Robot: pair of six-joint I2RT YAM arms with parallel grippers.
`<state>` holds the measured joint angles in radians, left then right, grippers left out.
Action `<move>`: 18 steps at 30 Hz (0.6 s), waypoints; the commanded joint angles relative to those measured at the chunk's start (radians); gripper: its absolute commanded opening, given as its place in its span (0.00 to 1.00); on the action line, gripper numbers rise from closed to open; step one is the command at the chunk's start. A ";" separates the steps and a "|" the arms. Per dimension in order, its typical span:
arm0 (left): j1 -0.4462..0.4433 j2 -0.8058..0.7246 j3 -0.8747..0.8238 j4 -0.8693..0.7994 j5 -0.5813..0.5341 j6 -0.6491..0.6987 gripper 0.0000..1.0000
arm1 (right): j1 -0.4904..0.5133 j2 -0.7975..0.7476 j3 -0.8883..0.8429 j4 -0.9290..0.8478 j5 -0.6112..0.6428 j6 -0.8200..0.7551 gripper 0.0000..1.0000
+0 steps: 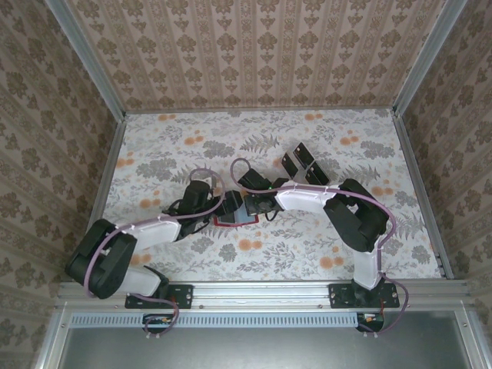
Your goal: Put the credit cards into the card holder
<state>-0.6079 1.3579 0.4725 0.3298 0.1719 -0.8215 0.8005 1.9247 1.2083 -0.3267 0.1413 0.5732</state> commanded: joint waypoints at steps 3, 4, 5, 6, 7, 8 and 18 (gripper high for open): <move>-0.036 -0.069 0.012 0.027 -0.022 -0.047 1.00 | -0.015 -0.016 -0.069 0.030 -0.101 0.040 0.00; -0.048 -0.072 0.013 0.038 -0.029 -0.052 1.00 | -0.024 -0.031 -0.086 0.051 -0.113 0.053 0.00; -0.062 -0.071 0.014 0.046 -0.037 -0.060 1.00 | -0.036 -0.047 -0.106 0.078 -0.132 0.068 0.00; -0.072 -0.067 0.014 0.058 -0.041 -0.065 1.00 | -0.048 -0.059 -0.128 0.107 -0.152 0.083 0.00; -0.084 -0.059 0.013 0.073 -0.047 -0.072 1.00 | -0.063 -0.076 -0.156 0.148 -0.180 0.105 0.00; -0.096 -0.047 0.015 0.088 -0.052 -0.076 1.00 | -0.080 -0.088 -0.183 0.189 -0.209 0.132 0.00; -0.184 0.070 0.023 0.243 -0.080 -0.124 1.00 | -0.191 -0.119 -0.400 0.555 -0.398 0.366 0.00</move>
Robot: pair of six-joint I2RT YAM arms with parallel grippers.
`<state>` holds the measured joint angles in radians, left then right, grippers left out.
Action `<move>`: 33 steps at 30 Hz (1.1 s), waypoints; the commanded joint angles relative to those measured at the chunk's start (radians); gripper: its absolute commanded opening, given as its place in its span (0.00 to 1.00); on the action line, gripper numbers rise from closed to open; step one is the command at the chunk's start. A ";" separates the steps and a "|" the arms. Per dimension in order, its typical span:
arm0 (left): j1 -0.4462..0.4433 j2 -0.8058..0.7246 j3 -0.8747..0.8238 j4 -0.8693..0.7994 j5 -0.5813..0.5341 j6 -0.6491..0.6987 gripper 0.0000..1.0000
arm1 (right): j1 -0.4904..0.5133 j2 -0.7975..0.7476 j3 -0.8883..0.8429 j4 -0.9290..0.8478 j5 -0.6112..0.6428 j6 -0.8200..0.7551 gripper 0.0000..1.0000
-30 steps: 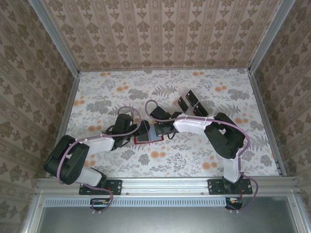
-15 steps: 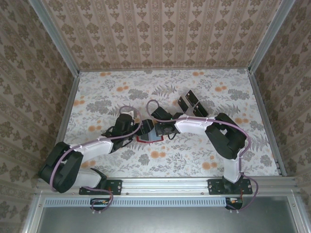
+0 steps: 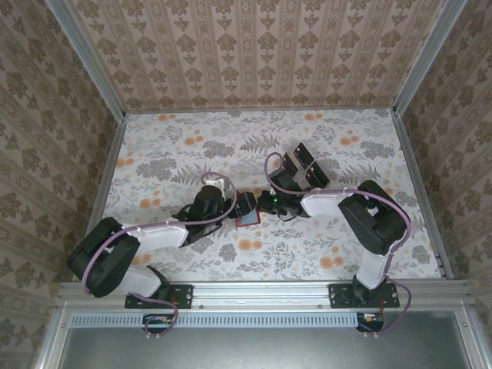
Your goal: Put the credit cards into the card holder
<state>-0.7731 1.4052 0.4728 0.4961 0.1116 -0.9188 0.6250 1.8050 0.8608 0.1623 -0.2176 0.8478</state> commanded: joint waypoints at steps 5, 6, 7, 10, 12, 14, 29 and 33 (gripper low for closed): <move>-0.053 0.066 0.024 0.143 -0.035 -0.044 1.00 | -0.029 -0.026 -0.095 0.100 -0.021 0.128 0.00; -0.058 0.071 0.027 0.147 -0.038 -0.046 1.00 | -0.031 -0.029 -0.098 0.099 -0.018 0.129 0.00; -0.061 0.077 0.030 0.145 -0.042 -0.046 1.00 | -0.032 -0.033 -0.100 0.096 -0.016 0.131 0.00; -0.067 0.093 0.040 0.130 -0.049 -0.048 1.00 | -0.036 -0.042 -0.105 0.084 -0.007 0.131 0.00; -0.067 0.102 0.042 0.121 -0.055 -0.049 1.00 | -0.036 -0.051 -0.108 0.070 0.007 0.130 0.00; -0.068 0.118 0.049 0.103 -0.059 -0.044 1.00 | -0.036 -0.062 -0.115 0.061 0.024 0.129 0.00; -0.081 0.142 0.030 0.099 -0.099 -0.045 1.00 | -0.035 -0.307 -0.151 -0.091 0.138 0.087 0.42; -0.080 0.083 0.036 0.051 -0.115 -0.014 1.00 | -0.036 -0.392 -0.144 -0.152 0.152 0.072 0.40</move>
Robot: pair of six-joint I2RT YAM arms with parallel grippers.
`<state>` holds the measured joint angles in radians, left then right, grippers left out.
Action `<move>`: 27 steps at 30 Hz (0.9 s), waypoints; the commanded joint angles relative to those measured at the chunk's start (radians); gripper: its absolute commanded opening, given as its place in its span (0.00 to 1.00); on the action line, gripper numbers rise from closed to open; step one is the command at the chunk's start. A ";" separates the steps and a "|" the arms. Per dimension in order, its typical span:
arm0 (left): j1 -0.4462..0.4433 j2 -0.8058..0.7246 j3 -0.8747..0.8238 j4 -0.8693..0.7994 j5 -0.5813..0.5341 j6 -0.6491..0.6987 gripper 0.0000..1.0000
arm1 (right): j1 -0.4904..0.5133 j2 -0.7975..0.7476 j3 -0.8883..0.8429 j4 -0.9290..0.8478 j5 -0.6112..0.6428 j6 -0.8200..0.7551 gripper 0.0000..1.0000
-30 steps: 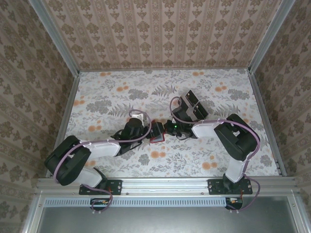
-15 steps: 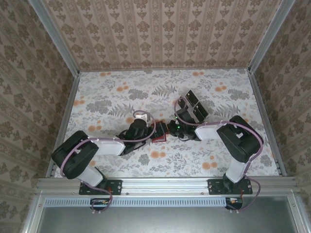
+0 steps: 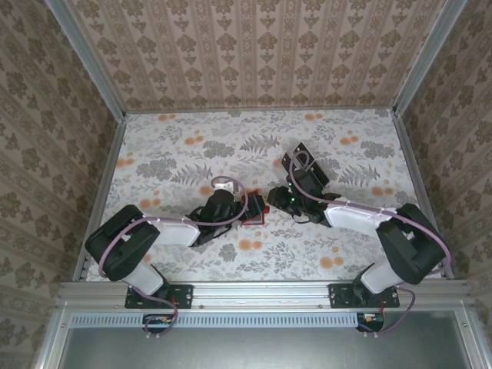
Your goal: Put the credit cards into the card holder
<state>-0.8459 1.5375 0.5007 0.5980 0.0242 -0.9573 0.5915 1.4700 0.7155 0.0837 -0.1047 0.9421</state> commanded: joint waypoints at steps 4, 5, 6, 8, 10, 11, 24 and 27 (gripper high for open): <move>-0.007 -0.123 0.007 -0.098 -0.055 0.051 1.00 | -0.002 -0.065 0.039 -0.101 0.009 -0.036 0.27; -0.008 -0.139 0.003 -0.107 -0.059 0.054 1.00 | -0.001 -0.057 0.051 -0.103 0.002 -0.036 0.22; -0.010 -0.152 0.000 -0.107 -0.063 0.055 1.00 | -0.001 -0.048 0.059 -0.100 -0.003 -0.037 0.19; -0.012 -0.175 -0.009 -0.100 -0.069 0.053 1.00 | -0.001 -0.023 0.082 -0.086 -0.018 -0.037 0.12; -0.016 -0.200 -0.018 -0.099 -0.079 0.051 1.00 | 0.003 0.002 0.104 -0.069 -0.036 -0.036 0.06; -0.018 -0.220 -0.024 -0.104 -0.088 0.053 1.00 | 0.008 0.013 0.118 -0.066 -0.043 -0.036 0.04; 0.048 -0.619 -0.017 -0.659 -0.273 0.149 1.00 | 0.110 0.193 0.286 -0.082 -0.095 -0.062 0.00; 0.114 -0.656 -0.033 -0.734 -0.221 0.161 1.00 | 0.107 0.212 0.286 -0.103 -0.065 -0.072 0.00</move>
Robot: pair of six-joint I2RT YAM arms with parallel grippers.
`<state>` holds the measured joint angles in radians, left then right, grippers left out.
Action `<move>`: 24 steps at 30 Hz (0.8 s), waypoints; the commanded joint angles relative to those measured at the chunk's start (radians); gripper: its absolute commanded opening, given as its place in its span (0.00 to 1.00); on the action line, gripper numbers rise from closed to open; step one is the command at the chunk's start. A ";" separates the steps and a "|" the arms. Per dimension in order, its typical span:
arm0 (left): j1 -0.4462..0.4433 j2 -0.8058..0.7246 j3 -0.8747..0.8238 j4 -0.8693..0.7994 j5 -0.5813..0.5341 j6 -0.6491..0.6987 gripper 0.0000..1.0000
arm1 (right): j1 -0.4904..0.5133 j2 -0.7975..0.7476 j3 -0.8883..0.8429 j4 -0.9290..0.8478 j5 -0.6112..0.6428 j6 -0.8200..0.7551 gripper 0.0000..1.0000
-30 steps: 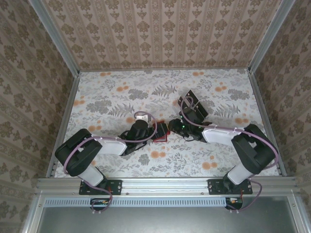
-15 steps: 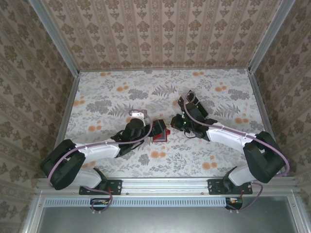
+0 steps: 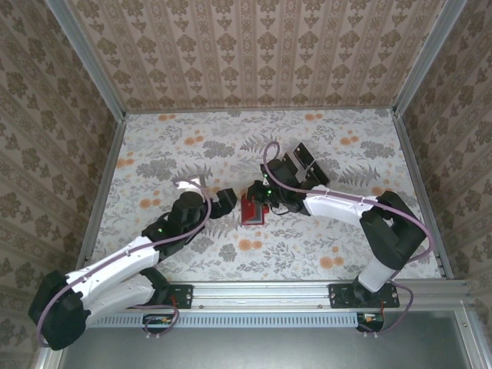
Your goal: Put the credit cards into the card holder
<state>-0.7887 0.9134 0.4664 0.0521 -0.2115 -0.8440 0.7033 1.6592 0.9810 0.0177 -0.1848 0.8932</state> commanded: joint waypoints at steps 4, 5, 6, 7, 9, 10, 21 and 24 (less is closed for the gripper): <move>0.108 -0.031 -0.016 -0.237 0.073 0.078 1.00 | -0.011 0.051 0.020 -0.045 0.031 -0.036 0.00; 0.109 -0.022 -0.017 -0.241 0.078 0.092 1.00 | -0.011 0.062 0.025 -0.047 0.031 -0.040 0.00; 0.110 -0.010 -0.017 -0.244 0.082 0.105 1.00 | -0.013 0.074 0.029 -0.048 0.031 -0.043 0.00; 0.110 0.007 -0.014 -0.248 0.088 0.122 1.00 | -0.014 0.090 0.034 -0.048 0.030 -0.048 0.00; 0.110 0.041 -0.007 -0.248 0.102 0.152 1.00 | -0.017 0.120 0.041 -0.048 0.025 -0.053 0.00; 0.109 0.061 -0.003 -0.251 0.109 0.168 1.00 | -0.020 0.136 0.042 -0.043 0.022 -0.054 0.00; 0.061 0.241 0.070 -0.217 0.139 0.269 1.00 | -0.034 0.181 0.023 -0.008 -0.001 -0.054 0.00; 0.036 0.287 0.098 -0.199 0.140 0.285 1.00 | -0.037 0.186 0.020 -0.004 -0.010 -0.056 0.00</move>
<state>-0.7341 1.1732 0.5194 -0.1699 -0.0845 -0.6079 0.6720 1.8217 1.0016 0.0006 -0.1738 0.8581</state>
